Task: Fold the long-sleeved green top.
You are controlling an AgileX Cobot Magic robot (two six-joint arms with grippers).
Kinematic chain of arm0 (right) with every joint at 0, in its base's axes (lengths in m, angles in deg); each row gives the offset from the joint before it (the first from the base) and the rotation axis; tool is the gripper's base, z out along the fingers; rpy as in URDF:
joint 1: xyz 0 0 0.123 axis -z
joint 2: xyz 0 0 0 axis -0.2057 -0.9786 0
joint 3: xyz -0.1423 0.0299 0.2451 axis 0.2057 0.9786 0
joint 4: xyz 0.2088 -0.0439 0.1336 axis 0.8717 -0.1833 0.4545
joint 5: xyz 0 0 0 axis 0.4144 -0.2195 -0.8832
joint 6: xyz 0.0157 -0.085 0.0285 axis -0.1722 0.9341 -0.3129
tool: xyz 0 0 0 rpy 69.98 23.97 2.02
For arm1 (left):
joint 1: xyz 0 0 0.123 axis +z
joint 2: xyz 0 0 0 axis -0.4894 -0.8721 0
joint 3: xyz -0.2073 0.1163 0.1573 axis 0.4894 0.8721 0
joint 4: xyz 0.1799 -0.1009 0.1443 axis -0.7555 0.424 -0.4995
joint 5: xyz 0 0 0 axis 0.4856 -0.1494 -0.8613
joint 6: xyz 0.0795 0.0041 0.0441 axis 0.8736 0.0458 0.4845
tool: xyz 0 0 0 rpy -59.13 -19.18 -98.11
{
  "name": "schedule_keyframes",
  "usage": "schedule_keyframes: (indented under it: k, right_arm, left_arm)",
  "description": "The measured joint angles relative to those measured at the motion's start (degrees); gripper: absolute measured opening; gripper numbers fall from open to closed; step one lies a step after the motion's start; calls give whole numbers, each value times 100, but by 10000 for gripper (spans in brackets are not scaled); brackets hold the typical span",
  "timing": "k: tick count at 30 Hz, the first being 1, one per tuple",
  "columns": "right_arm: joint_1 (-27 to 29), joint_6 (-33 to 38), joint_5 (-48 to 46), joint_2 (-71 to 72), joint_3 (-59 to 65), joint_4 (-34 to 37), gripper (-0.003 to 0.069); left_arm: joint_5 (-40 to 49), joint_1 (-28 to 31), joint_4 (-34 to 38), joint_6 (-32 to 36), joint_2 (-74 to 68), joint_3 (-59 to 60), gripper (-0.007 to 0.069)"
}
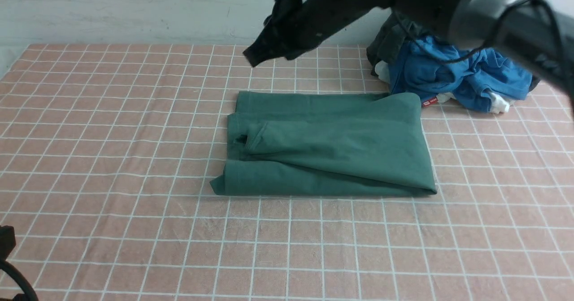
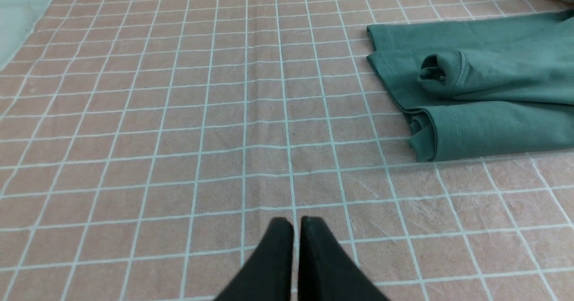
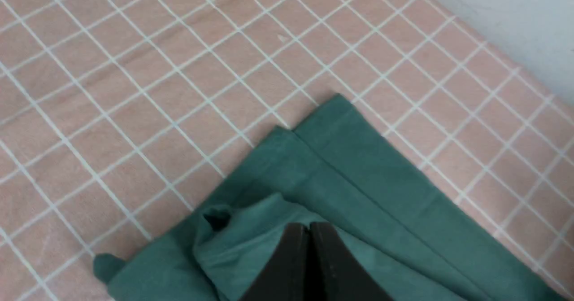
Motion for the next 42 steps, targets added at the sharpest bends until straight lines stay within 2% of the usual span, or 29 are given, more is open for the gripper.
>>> schedule_keyframes:
  k: [3, 10, 15, 20, 26, 27, 28, 31, 32, 33, 34, 37, 40, 42]
  right_arm:
    - [-5, 0, -385, 543, 5, -368, -13]
    - [-9, -10, -697, 2151, 353, -651, -13]
    - [-9, -113, -869, 3523, 1860, -689, -13]
    - [-9, -503, -653, 4929, 3870, -638, -13]
    - [-9, -1478, 1251, 7128, 6504, -586, -13]
    - [-9, -1505, 1340, 7202, 6703, -586, -13]
    - [-9, -1697, 2155, 7826, 7495, -586, -13]
    - [-9, -1870, 3470, 8617, 8880, -586, -13]
    - [-9, -1875, 3561, 8664, 8967, -586, -13]
    - [-9, -1917, 4393, 9012, 9697, -586, -13]
    - [-9, -1923, 4483, 9042, 9776, -586, -13]
    - [-9, -2015, 5872, 9304, 10899, -586, -13]
    - [-9, -2058, 6550, 9330, 11720, -586, -13]
    - [-9, -2076, 6550, 9330, 12069, -592, -13]
  left_arm:
    - [-33, -17, 0, 408, 161, 0, 10]
    - [-572, -226, 365, 1229, 1344, 356, 10]
    - [-1260, -253, 389, 1493, 1715, 835, 10]
    - [-1417, -267, 393, 1498, 1719, 897, 10]
    - [-1517, -609, 331, 1510, 1722, 897, 10]
    - [-1522, -617, 316, 1510, 1722, 897, 10]
    - [-1521, -643, 238, 1515, 1722, 897, 10]
    - [-1521, -648, 174, 1520, 1722, 897, 10]
    - [-1521, -648, 174, 1520, 1722, 897, 10]
    - [-1521, -648, 167, 1514, 1722, 897, 10]
    - [-1521, -648, 167, 1507, 1722, 897, 10]
    - [-1521, -648, 166, 1493, 1722, 897, 10]
    - [-1521, -648, 154, 1489, 1722, 897, 10]
    - [-1516, -648, 153, 1489, 1722, 897, 10]
